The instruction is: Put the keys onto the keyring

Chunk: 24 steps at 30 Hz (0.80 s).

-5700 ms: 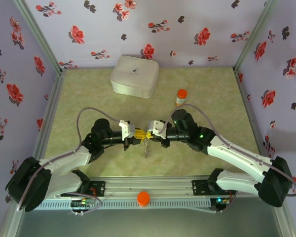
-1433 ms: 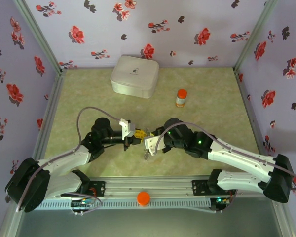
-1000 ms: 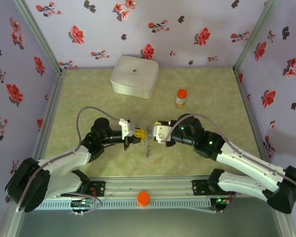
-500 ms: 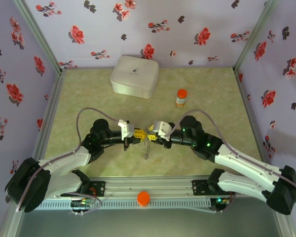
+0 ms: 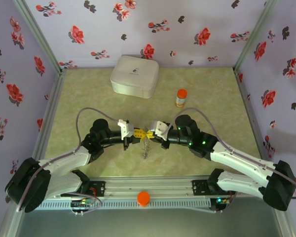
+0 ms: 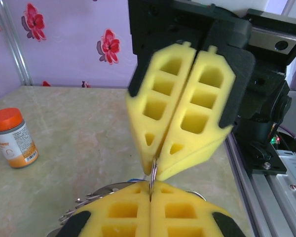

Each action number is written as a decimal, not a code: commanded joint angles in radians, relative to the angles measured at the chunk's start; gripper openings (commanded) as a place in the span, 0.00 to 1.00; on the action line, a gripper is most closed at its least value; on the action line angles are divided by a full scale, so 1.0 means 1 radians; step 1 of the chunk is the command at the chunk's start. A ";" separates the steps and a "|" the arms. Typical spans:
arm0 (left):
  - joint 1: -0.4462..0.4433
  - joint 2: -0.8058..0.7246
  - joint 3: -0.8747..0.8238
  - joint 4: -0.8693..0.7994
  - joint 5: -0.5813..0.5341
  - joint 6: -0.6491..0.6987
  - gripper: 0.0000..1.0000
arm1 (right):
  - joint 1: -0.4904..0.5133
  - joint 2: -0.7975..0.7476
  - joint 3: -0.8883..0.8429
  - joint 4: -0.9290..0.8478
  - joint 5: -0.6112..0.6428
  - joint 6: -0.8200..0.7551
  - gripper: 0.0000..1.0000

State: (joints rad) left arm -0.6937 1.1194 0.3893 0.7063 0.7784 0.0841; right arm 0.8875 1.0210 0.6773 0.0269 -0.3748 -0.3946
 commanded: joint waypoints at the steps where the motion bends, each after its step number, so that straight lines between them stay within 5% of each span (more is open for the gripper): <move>1: -0.001 -0.022 0.002 0.091 0.022 -0.005 0.00 | -0.008 0.011 0.018 0.004 -0.029 0.007 0.00; 3: -0.001 -0.024 0.002 0.091 0.017 -0.006 0.00 | -0.009 0.009 0.023 -0.006 -0.035 0.004 0.00; 7: -0.001 -0.025 0.007 0.070 0.000 -0.013 0.34 | -0.009 0.001 0.067 -0.081 -0.024 -0.040 0.00; 14: -0.009 -0.040 0.059 -0.192 -0.033 0.148 0.26 | -0.002 0.088 0.268 -0.419 0.037 -0.220 0.00; 24: -0.015 -0.020 0.085 -0.194 -0.025 0.141 0.21 | 0.051 0.213 0.450 -0.641 0.107 -0.371 0.00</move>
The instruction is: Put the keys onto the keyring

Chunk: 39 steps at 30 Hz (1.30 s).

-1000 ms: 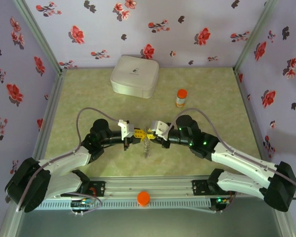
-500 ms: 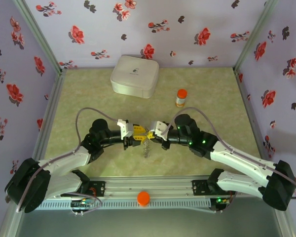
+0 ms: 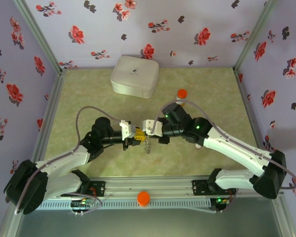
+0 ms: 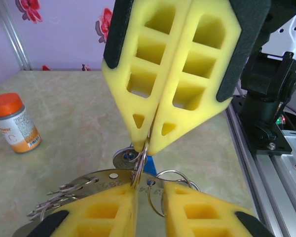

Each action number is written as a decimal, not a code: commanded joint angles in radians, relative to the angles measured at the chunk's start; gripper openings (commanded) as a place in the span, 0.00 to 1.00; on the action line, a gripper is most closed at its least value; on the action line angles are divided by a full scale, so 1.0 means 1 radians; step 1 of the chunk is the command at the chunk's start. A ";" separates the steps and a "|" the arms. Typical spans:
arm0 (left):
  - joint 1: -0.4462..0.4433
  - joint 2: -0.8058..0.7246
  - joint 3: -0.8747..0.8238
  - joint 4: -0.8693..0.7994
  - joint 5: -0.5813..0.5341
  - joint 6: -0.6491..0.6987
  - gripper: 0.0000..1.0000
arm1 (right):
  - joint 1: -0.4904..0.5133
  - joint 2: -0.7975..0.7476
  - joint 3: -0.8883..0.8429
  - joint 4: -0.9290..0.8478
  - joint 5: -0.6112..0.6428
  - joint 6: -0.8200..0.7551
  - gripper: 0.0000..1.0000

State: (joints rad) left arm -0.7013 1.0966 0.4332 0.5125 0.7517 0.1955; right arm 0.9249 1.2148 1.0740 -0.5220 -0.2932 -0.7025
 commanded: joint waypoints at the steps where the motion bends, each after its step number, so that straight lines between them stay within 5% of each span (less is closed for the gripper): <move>1: -0.007 0.002 0.042 -0.007 -0.006 0.033 0.21 | 0.016 0.025 0.067 -0.105 0.020 -0.066 0.00; 12: -0.008 0.000 0.047 -0.041 -0.024 0.048 0.28 | 0.017 0.053 0.095 -0.136 0.015 -0.058 0.00; 26: -0.009 -0.021 0.044 -0.036 -0.007 0.058 0.00 | 0.033 0.069 0.064 -0.050 -0.015 0.015 0.00; 31: -0.009 -0.040 0.008 0.028 -0.023 0.051 0.00 | -0.022 -0.047 -0.066 0.053 -0.054 0.082 0.26; 39: -0.010 -0.017 -0.019 0.130 -0.010 -0.004 0.00 | 0.013 -0.138 -0.180 0.132 0.088 -0.027 0.28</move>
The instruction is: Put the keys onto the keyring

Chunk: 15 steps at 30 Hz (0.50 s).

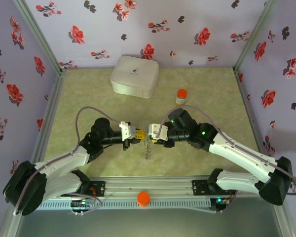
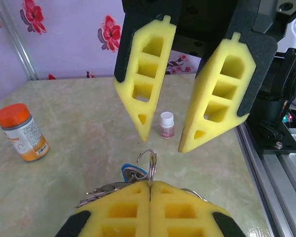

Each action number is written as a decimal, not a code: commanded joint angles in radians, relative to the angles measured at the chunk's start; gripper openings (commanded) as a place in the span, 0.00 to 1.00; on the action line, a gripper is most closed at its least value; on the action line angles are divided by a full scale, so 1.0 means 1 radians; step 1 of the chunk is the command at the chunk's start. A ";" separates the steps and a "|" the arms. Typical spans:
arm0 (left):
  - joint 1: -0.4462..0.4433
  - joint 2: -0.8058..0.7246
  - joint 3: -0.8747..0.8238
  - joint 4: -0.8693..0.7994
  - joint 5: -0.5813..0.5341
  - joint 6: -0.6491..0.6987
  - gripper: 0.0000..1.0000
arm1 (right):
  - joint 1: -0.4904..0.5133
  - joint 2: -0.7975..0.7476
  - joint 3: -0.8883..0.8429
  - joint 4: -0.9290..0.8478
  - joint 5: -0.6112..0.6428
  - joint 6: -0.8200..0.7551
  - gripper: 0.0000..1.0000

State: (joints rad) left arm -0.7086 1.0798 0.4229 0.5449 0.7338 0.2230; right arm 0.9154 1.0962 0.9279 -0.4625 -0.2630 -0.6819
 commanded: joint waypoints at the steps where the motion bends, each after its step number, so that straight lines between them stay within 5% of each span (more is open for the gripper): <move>1: -0.002 0.003 -0.009 0.101 0.011 -0.034 0.00 | 0.035 -0.025 -0.044 0.096 0.074 -0.064 0.28; 15: -0.002 0.007 -0.010 0.107 0.016 -0.040 0.00 | 0.068 -0.033 -0.068 0.142 0.224 -0.152 0.24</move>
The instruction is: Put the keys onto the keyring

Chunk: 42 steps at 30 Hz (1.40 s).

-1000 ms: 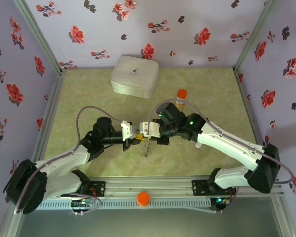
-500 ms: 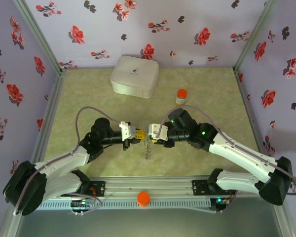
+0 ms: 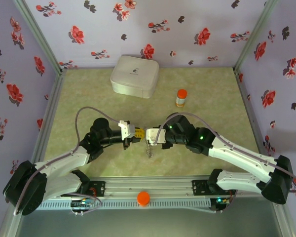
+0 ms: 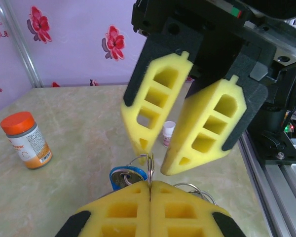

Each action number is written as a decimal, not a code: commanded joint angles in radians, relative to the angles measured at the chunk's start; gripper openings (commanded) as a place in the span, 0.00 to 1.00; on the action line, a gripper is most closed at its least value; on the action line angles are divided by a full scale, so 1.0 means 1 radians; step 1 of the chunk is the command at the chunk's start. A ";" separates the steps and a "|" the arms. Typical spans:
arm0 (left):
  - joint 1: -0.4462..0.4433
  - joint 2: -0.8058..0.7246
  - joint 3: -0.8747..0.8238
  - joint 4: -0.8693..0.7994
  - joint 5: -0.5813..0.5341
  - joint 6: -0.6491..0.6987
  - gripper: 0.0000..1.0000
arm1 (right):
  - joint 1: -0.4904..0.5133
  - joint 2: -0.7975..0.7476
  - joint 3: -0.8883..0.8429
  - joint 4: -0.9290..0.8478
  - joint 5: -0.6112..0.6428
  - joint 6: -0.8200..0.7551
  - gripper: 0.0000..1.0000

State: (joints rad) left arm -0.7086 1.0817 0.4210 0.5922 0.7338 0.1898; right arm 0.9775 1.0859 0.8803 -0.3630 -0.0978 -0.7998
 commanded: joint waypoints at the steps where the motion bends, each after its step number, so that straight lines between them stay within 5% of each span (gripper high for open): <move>1: -0.002 0.006 -0.008 0.060 0.016 -0.007 0.00 | 0.006 -0.027 -0.025 0.048 0.067 -0.039 0.24; 11: -0.002 0.004 -0.010 0.062 0.022 -0.012 0.00 | 0.011 -0.041 -0.054 0.112 0.043 -0.040 0.26; 27: -0.002 0.003 -0.010 0.074 0.024 -0.020 0.00 | 0.018 -0.009 -0.029 0.063 0.026 -0.073 0.00; 42: -0.002 -0.005 -0.019 0.093 0.004 -0.010 0.00 | 0.045 0.031 -0.027 0.041 -0.015 -0.046 0.00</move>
State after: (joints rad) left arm -0.7086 1.0824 0.4042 0.6121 0.7338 0.1856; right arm 1.0092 1.1110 0.8349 -0.3031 -0.0822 -0.8604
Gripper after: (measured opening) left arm 0.063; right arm 0.064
